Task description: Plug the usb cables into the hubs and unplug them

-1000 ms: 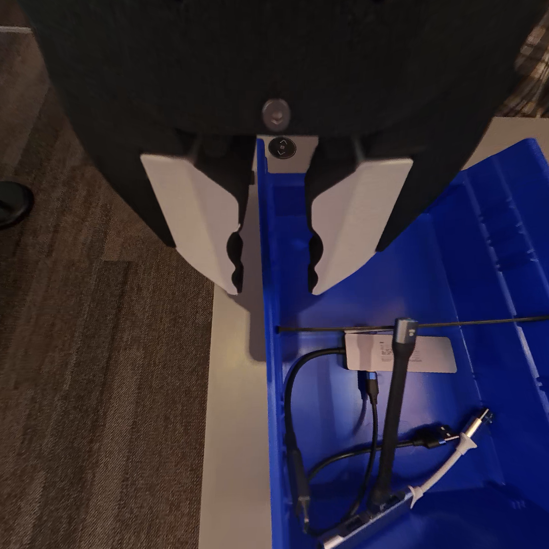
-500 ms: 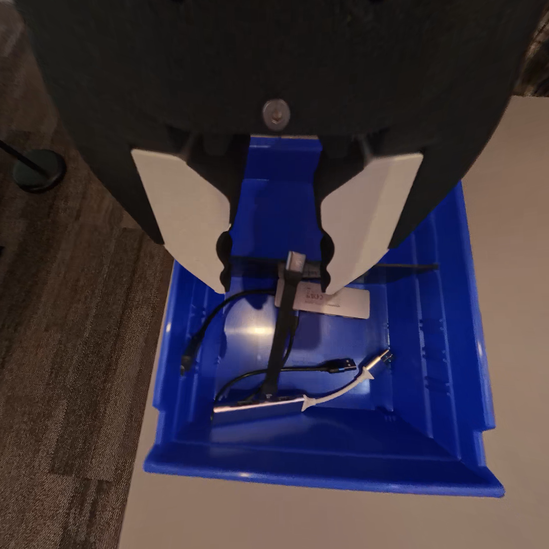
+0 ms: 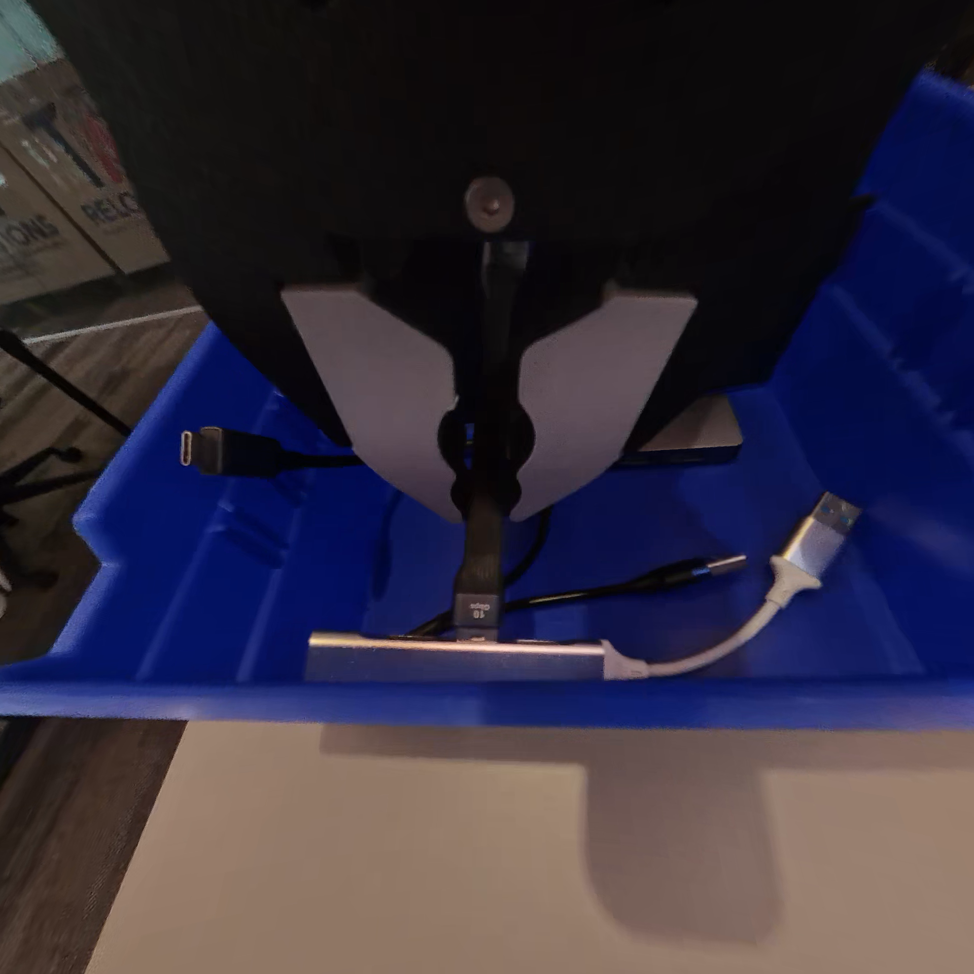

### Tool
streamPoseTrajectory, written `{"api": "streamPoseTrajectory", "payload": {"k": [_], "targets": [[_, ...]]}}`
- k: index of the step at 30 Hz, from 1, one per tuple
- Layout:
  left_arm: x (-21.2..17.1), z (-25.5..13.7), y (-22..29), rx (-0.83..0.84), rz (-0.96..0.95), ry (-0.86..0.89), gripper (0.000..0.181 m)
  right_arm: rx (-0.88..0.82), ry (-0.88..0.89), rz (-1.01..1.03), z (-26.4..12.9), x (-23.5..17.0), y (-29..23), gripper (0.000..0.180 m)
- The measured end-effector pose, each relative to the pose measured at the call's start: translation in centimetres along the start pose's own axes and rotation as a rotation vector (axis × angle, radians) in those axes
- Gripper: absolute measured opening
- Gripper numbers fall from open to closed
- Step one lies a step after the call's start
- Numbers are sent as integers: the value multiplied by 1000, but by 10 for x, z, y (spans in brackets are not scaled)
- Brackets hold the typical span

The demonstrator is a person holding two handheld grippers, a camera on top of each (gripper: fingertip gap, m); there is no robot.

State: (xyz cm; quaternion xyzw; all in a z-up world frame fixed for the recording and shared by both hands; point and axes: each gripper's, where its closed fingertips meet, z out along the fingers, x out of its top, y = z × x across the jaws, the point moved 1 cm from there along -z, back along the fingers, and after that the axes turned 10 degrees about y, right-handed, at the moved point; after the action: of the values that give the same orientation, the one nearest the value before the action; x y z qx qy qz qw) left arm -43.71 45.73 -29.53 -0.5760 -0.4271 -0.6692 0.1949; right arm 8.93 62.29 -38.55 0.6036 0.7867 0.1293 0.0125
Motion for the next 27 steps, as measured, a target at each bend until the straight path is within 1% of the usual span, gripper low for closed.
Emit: {"api": "streamPoseTrajectory", "payload": {"k": [3,6,11,14,18,21,25,27], "targets": [[0,0,-1,-4,-12,-1,68,16,40,-10,-10,2,3,10],[1,0,2,-21,-30,10,67,45,116,-27,-34,5,7,10],[6,-1,10,-57,-60,38,67,17,247,-88,-86,7,9,9],[10,-2,14,-84,-75,55,67,-8,328,-148,-126,7,2,10],[15,-3,20,-133,-106,73,69,-11,461,-246,-193,10,-22,10],[20,-5,24,-181,-146,87,71,-49,551,-334,-242,10,-42,10],[42,-8,39,-302,-220,109,72,-38,675,-508,-298,9,-87,9],[58,-8,50,-374,-253,124,72,6,744,-618,-315,7,-121,9]]}}
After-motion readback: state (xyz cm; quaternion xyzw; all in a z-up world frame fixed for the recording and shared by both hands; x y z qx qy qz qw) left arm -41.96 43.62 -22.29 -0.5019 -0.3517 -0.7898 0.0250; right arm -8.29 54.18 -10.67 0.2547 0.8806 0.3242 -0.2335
